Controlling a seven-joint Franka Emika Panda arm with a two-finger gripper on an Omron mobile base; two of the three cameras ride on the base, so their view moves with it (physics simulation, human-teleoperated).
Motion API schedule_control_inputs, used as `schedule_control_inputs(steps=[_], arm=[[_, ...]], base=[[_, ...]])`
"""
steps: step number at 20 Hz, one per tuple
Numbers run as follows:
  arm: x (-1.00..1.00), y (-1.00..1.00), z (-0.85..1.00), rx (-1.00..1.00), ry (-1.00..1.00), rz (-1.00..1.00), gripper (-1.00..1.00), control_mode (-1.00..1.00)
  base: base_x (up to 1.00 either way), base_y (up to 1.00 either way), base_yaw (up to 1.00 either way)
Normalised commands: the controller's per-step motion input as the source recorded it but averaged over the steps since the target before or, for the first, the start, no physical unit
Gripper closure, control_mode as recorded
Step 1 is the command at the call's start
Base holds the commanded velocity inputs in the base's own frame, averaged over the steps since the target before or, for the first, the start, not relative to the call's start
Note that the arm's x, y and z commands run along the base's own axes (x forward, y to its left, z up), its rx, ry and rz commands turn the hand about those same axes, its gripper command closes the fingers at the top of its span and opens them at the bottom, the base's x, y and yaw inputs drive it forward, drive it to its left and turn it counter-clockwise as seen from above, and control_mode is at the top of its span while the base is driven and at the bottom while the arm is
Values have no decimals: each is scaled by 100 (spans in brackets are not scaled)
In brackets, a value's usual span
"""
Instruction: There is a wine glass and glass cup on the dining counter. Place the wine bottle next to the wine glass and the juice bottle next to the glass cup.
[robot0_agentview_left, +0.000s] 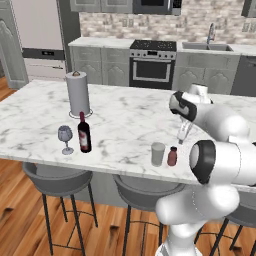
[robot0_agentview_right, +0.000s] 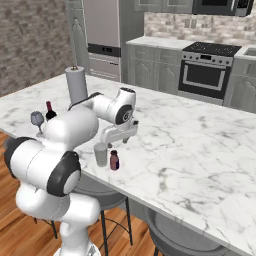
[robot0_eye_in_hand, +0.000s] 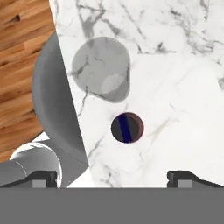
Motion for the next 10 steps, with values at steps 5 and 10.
schedule_control_inputs(steps=[5,10], arm=[[-66,-1,17,0,0,-30,-100,-100],[-64,-5,21,0,0,-30,-100,-100]], base=[[0,0,0],[0,0,0]])
